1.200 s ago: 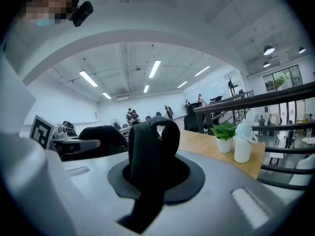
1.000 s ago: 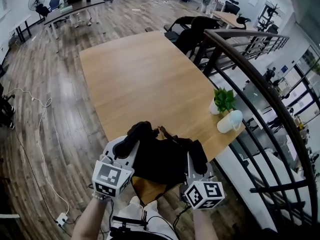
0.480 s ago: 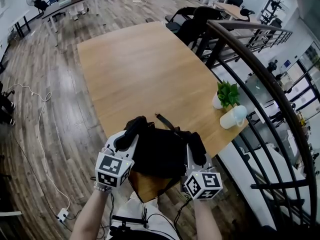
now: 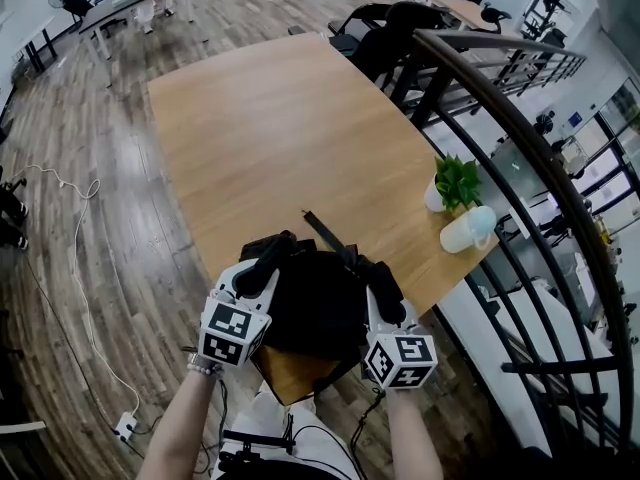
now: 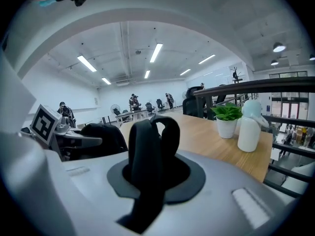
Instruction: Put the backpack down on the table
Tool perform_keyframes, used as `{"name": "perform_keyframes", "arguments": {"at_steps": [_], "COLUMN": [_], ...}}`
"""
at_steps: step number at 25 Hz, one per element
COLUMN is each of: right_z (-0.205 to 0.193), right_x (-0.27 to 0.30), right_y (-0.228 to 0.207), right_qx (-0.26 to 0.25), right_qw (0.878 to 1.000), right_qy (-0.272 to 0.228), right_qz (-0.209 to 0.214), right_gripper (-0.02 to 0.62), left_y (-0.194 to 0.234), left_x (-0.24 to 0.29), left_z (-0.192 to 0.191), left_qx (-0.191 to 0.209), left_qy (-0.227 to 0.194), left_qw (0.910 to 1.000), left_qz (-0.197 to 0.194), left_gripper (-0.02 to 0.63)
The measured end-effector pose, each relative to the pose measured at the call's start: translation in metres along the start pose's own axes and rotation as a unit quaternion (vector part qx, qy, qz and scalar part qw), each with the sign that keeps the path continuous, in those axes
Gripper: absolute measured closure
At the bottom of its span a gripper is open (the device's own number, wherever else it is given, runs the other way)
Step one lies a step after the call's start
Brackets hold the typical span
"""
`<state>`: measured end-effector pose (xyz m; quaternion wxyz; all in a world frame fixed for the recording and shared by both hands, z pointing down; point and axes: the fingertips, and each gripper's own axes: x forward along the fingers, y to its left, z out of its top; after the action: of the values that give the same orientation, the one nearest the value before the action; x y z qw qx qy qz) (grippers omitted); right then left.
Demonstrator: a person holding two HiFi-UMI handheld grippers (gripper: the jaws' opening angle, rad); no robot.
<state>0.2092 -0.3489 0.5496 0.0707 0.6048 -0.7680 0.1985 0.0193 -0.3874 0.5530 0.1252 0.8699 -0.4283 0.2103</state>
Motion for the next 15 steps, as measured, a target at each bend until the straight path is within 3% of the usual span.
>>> {"name": "perform_keyframes", "arguments": {"at_steps": [6,10,15], "right_z": [-0.012,-0.016,-0.019], "right_x": [0.008,0.01,0.009], "right_y": [-0.003,-0.005,-0.001], "right_qx": [-0.015,-0.014,-0.017], "right_qw": [1.0,0.999,0.999], "right_qy": [0.024,0.032,0.042], "right_qz": [0.0,0.003,0.014], "right_gripper": [0.518,0.455,0.396], "left_y": [-0.01,-0.016,-0.015], "left_x": [0.015,0.021,0.017], "left_z": [-0.012,-0.016,-0.014], "left_qx": [0.027,0.031,0.024], "left_qy": [0.033,0.045,0.045], "left_qw": [0.9988,0.998,0.9982], "left_qz": [-0.023,-0.03,-0.03], "left_gripper": [0.478,0.414,0.392]}}
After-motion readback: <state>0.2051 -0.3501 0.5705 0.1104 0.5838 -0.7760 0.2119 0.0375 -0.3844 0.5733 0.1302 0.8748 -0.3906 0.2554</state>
